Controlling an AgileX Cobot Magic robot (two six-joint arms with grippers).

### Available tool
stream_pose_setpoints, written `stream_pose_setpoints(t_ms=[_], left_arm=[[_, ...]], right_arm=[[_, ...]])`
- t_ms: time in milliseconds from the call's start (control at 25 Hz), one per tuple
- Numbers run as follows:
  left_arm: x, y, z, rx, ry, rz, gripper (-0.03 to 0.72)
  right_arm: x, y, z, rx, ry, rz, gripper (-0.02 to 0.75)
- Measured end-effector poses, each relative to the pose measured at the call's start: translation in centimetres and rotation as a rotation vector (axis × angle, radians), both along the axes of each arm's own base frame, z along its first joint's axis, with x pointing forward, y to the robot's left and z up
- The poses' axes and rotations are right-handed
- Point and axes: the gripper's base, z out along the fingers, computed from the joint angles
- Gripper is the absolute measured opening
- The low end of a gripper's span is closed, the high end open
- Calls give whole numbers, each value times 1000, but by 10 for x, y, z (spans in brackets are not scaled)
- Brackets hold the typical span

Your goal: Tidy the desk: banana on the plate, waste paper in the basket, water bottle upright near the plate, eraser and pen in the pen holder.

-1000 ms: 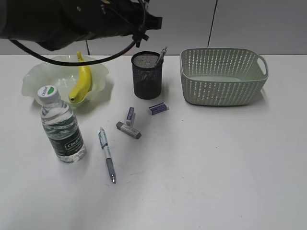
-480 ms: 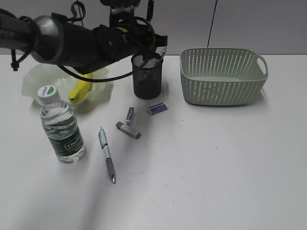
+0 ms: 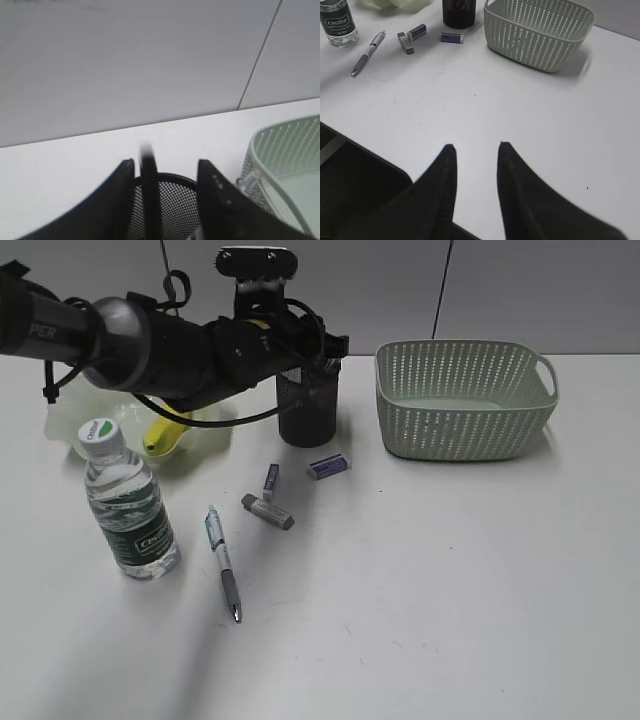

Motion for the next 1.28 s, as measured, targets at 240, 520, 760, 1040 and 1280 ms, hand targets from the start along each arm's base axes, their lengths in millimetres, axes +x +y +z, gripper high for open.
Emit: stream_pose_setpoints(t_ms=[240, 520, 760, 1040, 1280], left_arm=[[-4, 0, 19, -19, -9, -17, 466], [-39, 3, 107, 57, -15, -240, 474], [-97, 29, 183, 224, 43, -433, 474], [-177, 92, 242, 365, 250, -492, 464], [-247, 158, 267, 485, 319, -333, 463]], right_arm=[[0, 0, 0, 0, 0, 0, 238], [0, 0, 0, 0, 0, 0, 238], [0, 0, 0, 0, 0, 0, 238], [0, 0, 0, 0, 0, 0, 238], [0, 0, 0, 0, 0, 0, 238]])
